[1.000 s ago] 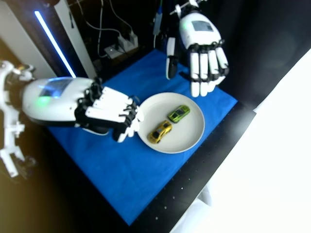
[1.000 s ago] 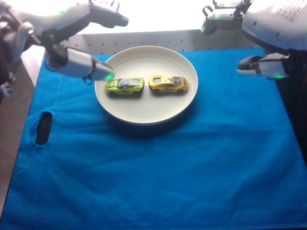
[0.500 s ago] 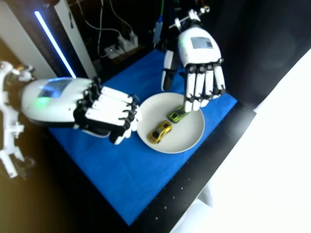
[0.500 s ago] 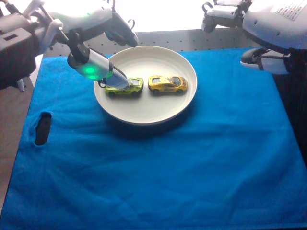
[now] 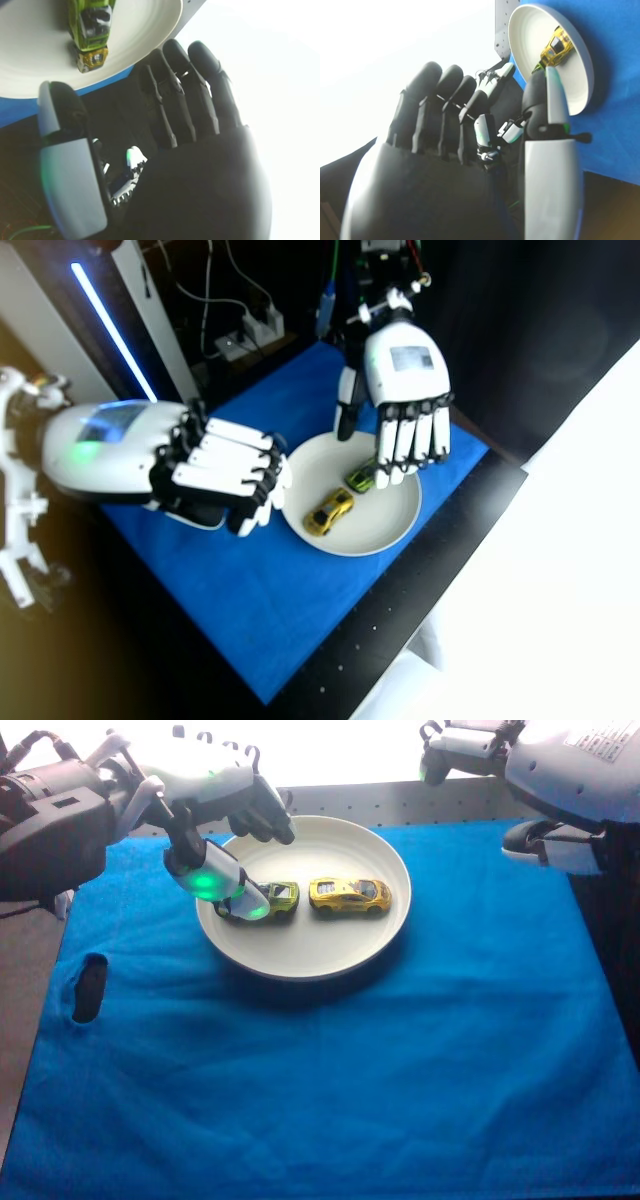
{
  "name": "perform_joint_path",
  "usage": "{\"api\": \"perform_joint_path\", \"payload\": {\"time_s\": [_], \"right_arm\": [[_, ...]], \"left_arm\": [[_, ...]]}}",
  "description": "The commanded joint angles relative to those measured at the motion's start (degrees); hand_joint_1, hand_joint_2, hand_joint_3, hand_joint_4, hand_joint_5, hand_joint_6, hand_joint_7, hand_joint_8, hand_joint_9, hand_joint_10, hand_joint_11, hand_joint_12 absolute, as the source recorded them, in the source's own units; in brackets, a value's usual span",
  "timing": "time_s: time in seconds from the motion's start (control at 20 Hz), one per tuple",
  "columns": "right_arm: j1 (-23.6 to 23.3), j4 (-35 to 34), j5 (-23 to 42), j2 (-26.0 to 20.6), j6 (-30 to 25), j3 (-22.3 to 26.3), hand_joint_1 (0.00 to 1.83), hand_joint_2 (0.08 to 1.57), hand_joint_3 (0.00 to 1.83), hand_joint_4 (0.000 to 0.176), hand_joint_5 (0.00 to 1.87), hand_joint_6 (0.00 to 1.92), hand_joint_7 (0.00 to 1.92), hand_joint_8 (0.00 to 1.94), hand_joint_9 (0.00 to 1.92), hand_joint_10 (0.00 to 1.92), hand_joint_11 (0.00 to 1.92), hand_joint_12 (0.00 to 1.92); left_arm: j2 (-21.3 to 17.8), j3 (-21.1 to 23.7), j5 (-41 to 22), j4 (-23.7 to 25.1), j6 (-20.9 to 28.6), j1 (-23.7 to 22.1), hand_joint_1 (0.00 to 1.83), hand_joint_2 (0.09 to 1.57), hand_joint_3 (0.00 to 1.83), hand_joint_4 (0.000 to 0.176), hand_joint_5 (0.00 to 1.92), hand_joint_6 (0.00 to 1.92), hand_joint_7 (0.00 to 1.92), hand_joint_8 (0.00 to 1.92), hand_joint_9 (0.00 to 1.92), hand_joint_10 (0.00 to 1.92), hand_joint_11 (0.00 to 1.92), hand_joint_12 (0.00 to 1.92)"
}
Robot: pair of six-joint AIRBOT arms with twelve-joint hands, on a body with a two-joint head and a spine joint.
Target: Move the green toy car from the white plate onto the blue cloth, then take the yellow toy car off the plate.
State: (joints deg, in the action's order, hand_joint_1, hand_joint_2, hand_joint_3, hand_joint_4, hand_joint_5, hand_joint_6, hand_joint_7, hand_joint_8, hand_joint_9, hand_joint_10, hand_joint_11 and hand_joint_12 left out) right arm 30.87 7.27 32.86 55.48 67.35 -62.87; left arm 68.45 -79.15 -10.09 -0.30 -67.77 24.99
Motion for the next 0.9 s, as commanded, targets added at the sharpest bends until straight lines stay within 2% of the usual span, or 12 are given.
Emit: {"api": "perform_joint_path", "payload": {"time_s": [0.0, 0.1, 0.25, 0.35, 0.5, 0.55, 0.6, 0.7, 0.75, 0.8, 0.85], "right_arm": [[-0.96, -0.40, 7.04, 0.06, 0.44, -0.21, 1.30, 0.96, 0.01, 0.000, 0.32, 0.96, 0.37, 1.03, 0.36, 1.31, 0.24, 1.80], [-0.96, -0.40, 7.04, 0.06, 0.44, -0.20, 1.29, 0.96, 0.01, 0.000, 0.34, 0.94, 0.39, 0.97, 0.36, 1.25, 0.24, 1.75], [-0.96, -0.40, 7.06, 0.06, 0.44, -0.19, 1.25, 0.95, 0.01, 0.000, 0.39, 0.86, 0.44, 0.87, 0.39, 1.19, 0.24, 1.73], [-0.96, -0.40, 7.07, 0.06, 0.43, -0.19, 1.22, 0.96, 0.01, 0.000, 0.40, 0.86, 0.45, 0.87, 0.40, 1.21, 0.28, 1.76], [-0.96, -0.40, 7.08, 0.06, 0.43, -0.19, 1.24, 0.96, 0.01, 0.000, 0.40, 0.87, 0.43, 0.90, 0.38, 1.25, 0.26, 1.78], [-0.96, -0.40, 7.09, 0.06, 0.43, -0.18, 1.24, 0.96, 0.02, 0.000, 0.38, 0.89, 0.42, 0.92, 0.36, 1.26, 0.23, 1.80], [-0.96, -0.40, 7.09, 0.06, 0.43, -0.18, 1.23, 0.97, 0.02, 0.000, 0.38, 0.90, 0.42, 0.93, 0.35, 1.26, 0.23, 1.80], [-0.96, -0.40, 7.09, 0.06, 0.43, -0.18, 1.23, 0.97, 0.02, 0.000, 0.40, 0.87, 0.43, 0.93, 0.36, 1.27, 0.26, 1.78], [-0.96, -0.40, 7.09, 0.06, 0.43, -0.18, 1.22, 0.97, 0.02, 0.000, 0.40, 0.84, 0.42, 0.89, 0.35, 1.24, 0.24, 1.78], [-0.96, -0.40, 7.09, 0.06, 0.43, -0.17, 1.21, 0.98, 0.02, 0.000, 0.39, 0.82, 0.43, 0.85, 0.35, 1.22, 0.23, 1.76], [-0.96, -0.40, 7.10, 0.06, 0.43, -0.16, 1.21, 0.98, 0.02, 0.000, 0.41, 0.80, 0.45, 0.81, 0.37, 1.19, 0.24, 1.74]], "left_arm": [[0.28, -0.38, -5.33, 0.03, -0.05, -0.90, 0.95, 0.93, 0.01, 0.000, 0.72, 0.02, 0.79, 0.04, 0.53, 0.78, 0.27, 1.52], [0.68, -0.96, -4.72, 0.03, -0.05, -0.89, 0.95, 0.93, 0.01, 0.000, 0.73, 0.02, 0.81, 0.05, 0.55, 0.83, 0.32, 1.56], [1.22, -1.68, -3.79, 0.03, -0.05, -0.87, 0.94, 0.95, 0.01, 0.000, 0.73, 0.02, 0.79, 0.04, 0.50, 0.84, 0.27, 1.59], [1.71, -2.31, -3.05, 0.03, -0.04, -0.81, 0.92, 0.96, 0.00, 0.000, 0.74, 0.02, 0.78, 0.04, 0.43, 1.00, 0.25, 1.67], [2.37, -3.10, -2.48, 0.02, -0.01, -0.56, 0.91, 0.97, 0.00, 0.000, 0.72, 0.01, 0.79, 0.07, 0.41, 1.13, 0.26, 1.74], [2.46, -3.19, -2.31, 0.02, -0.01, -0.46, 0.91, 0.98, 0.00, 0.000, 0.73, 0.00, 0.71, 0.36, 0.40, 1.25, 0.29, 1.80], [2.54, -3.29, -2.14, 0.02, -0.01, -0.37, 0.92, 0.99, 0.00, 0.000, 0.74, 0.00, 0.62, 0.58, 0.41, 1.25, 0.30, 1.79], [2.68, -3.56, -1.81, 0.00, 0.00, -0.24, 0.94, 0.99, 0.00, 0.000, 0.75, 0.01, 0.53, 0.85, 0.39, 1.31, 0.28, 1.83], [2.73, -3.65, -1.69, -0.04, 0.02, -0.13, 0.96, 1.00, 0.00, 0.000, 0.77, 0.01, 0.53, 1.00, 0.44, 1.38, 0.35, 1.85], [2.77, -3.68, -1.57, -0.04, 0.02, -0.07, 0.97, 1.00, 0.00, 0.000, 0.77, 0.01, 0.54, 1.08, 0.48, 1.42, 0.40, 1.86], [2.85, -3.77, -1.47, -0.04, 0.02, 0.02, 0.98, 1.00, 0.00, 0.000, 0.78, 0.01, 0.53, 1.04, 0.48, 1.36, 0.39, 1.83]]}}
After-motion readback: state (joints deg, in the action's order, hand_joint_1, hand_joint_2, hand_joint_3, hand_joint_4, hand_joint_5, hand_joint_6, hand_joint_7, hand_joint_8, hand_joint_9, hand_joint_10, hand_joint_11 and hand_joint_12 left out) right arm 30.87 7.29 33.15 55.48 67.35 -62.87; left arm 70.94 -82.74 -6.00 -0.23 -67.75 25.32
